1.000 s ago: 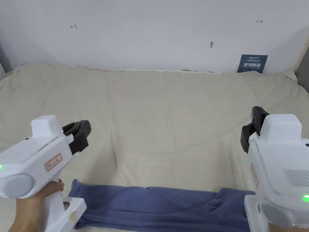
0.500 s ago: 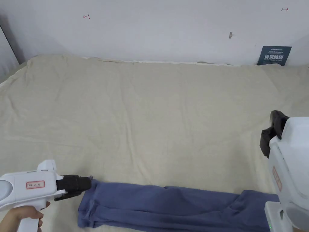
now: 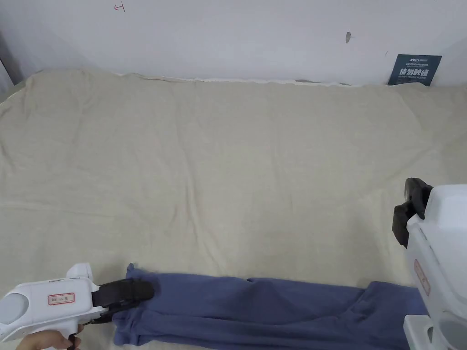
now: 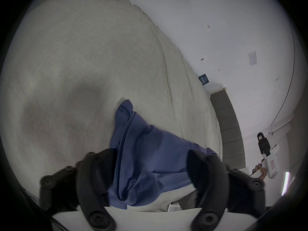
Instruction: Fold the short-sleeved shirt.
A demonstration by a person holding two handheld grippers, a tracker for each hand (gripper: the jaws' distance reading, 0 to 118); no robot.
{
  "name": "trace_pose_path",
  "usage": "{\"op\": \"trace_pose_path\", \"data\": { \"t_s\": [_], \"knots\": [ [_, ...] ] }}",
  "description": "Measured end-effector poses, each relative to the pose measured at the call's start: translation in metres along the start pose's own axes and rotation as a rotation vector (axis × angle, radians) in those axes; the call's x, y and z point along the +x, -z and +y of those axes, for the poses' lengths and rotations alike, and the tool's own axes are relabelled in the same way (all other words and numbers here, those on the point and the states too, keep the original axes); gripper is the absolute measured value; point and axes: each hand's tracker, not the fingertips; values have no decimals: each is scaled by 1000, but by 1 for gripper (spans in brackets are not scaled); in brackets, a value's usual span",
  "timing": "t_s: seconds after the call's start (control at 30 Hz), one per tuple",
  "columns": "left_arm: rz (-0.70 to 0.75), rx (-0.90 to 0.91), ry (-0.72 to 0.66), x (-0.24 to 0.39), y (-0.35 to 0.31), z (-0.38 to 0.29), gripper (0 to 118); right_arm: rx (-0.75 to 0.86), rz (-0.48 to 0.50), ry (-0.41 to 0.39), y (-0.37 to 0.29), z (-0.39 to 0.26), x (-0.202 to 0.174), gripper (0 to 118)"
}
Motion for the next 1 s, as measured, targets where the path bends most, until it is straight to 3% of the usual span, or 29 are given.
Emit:
{"op": "trace_pose_path", "data": {
  "t_s": [0.1,0.17,0.4,0.73,1.0],
  "knots": [
    [38,12,61,5,9,-5,40,-7,-6,-3,0,-1,3,1],
    [48,9,33,6,9,-5,9,-7,-10,-2,-2,-1,7,1],
    [121,46,135,33,-9,-7,5,-7,-17,10,-4,2,18,1],
    [221,152,138,28,-78,10,5,39,-2,31,-13,11,28,1],
    [261,100,189,56,-37,-3,5,49,-10,47,-21,10,44,1]
  ]
}}
